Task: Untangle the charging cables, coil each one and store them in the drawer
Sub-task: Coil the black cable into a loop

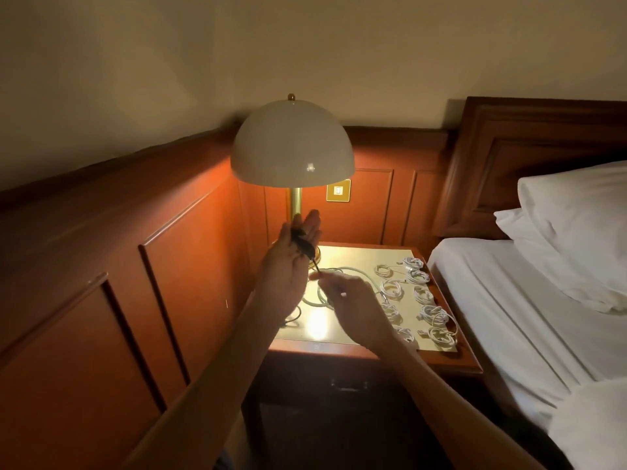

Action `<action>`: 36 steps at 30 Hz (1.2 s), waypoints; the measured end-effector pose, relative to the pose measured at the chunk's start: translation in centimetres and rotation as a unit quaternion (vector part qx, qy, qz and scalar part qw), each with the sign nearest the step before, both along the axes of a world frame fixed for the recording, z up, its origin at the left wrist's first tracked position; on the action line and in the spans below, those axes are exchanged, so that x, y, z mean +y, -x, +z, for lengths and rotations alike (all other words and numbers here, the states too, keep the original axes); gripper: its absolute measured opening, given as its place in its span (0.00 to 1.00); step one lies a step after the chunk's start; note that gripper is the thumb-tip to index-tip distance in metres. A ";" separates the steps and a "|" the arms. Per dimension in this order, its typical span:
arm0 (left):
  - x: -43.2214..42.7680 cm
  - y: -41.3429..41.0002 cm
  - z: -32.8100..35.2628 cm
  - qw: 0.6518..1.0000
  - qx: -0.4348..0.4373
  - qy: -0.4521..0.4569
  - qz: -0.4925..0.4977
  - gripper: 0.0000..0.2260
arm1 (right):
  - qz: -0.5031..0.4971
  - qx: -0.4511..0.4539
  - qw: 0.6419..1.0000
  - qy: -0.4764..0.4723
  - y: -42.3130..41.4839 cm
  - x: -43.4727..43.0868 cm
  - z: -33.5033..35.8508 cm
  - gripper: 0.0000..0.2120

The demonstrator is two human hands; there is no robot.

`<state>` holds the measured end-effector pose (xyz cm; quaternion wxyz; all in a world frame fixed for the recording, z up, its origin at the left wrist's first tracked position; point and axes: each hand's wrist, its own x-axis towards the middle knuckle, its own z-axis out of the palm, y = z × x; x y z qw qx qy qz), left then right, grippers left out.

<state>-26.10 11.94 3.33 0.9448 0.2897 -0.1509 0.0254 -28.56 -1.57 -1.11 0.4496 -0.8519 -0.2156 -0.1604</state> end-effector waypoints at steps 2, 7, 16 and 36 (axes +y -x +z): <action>-0.2 -0.3 -1.6 0.978 -0.021 -0.172 0.115 0.17 | -0.024 -0.031 0.997 0.070 0.3 0.2 -0.4 0.10; -0.5 -0.7 -3.9 0.867 -0.004 -0.404 0.290 0.20 | -0.036 -0.058 0.971 0.227 0.0 -1.2 0.6 0.12; -0.5 -1.3 -0.8 0.986 0.149 0.068 0.024 0.15 | -0.019 -0.020 0.984 0.177 0.9 -1.8 -0.1 0.09; -0.4 1.0 1.6 0.836 -0.109 -0.495 -0.211 0.22 | 0.108 -0.023 0.984 0.140 -1.2 -6.8 10.2 0.07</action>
